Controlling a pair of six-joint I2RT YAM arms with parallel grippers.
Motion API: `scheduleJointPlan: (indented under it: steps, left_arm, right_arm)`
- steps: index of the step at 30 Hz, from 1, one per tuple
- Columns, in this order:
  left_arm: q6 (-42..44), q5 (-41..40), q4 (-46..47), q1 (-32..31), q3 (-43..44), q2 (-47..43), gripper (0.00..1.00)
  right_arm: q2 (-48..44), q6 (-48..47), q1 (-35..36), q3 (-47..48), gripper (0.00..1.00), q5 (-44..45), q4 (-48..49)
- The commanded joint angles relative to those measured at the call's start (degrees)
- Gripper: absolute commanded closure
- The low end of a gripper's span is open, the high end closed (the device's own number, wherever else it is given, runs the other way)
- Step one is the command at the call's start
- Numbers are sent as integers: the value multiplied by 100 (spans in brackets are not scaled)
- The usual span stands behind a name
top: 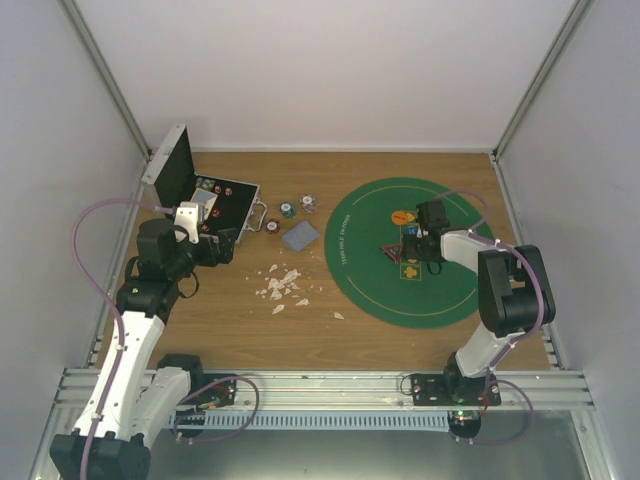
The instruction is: Distribute texas hold em gaming equipment
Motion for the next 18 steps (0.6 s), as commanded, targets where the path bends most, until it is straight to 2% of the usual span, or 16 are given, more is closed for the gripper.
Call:
scheduleJointPlan:
  steps: [1, 10, 18]
  left_arm:
    - [29, -8, 270, -17, -42, 2, 1]
    - [28, -16, 265, -18, -42, -3, 1]
    - [21, -19, 261, -18, -51, 29, 1]
  right_arm:
    - [181, -17, 122, -67, 38, -55, -79]
    - [-256, 366, 355, -267, 43, 95, -508]
    - [-1161, 1146, 964, -1219, 43, -147, -577]
